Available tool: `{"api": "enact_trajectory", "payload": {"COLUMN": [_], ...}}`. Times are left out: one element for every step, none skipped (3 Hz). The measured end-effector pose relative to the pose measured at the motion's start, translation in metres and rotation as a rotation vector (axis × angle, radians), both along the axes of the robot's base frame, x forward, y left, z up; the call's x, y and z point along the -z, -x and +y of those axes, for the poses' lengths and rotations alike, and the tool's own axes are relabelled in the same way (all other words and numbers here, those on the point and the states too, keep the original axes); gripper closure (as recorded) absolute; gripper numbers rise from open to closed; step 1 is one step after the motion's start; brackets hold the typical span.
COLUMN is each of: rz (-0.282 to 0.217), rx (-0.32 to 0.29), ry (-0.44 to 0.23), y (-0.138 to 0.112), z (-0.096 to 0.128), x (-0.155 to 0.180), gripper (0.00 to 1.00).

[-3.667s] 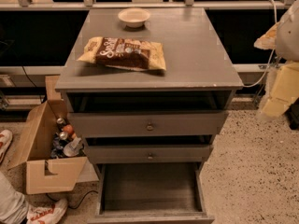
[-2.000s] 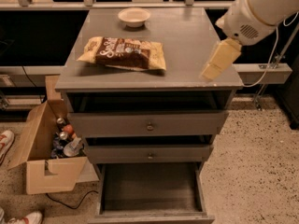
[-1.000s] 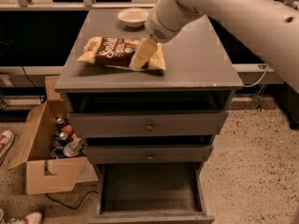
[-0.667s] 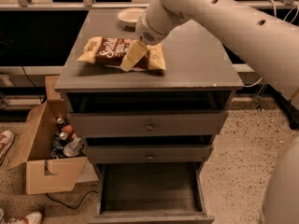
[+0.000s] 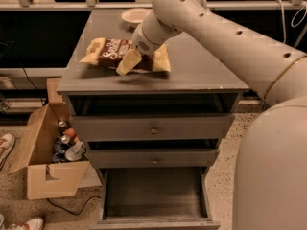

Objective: Place brown chip bag into bottom drawer

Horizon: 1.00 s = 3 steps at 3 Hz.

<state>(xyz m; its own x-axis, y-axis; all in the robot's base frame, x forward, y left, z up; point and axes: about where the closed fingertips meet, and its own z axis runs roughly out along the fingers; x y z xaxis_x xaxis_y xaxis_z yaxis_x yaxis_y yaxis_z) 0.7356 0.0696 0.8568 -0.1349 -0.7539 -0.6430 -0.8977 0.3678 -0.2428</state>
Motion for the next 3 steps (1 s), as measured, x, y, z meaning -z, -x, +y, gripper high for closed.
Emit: {"api": "enact_trajectory", "payload": {"rz": [-0.012, -0.070, -0.129], "rx": [0.011, 0.039, 0.045], "ry": [-0.032, -0.095, -0.196], "y": [-0.004, 0.008, 0.054], "z": [-0.005, -0.027, -0.065], "x": [0.001, -0.022, -0.050], "gripper": [0.39, 0.63, 0.94]}}
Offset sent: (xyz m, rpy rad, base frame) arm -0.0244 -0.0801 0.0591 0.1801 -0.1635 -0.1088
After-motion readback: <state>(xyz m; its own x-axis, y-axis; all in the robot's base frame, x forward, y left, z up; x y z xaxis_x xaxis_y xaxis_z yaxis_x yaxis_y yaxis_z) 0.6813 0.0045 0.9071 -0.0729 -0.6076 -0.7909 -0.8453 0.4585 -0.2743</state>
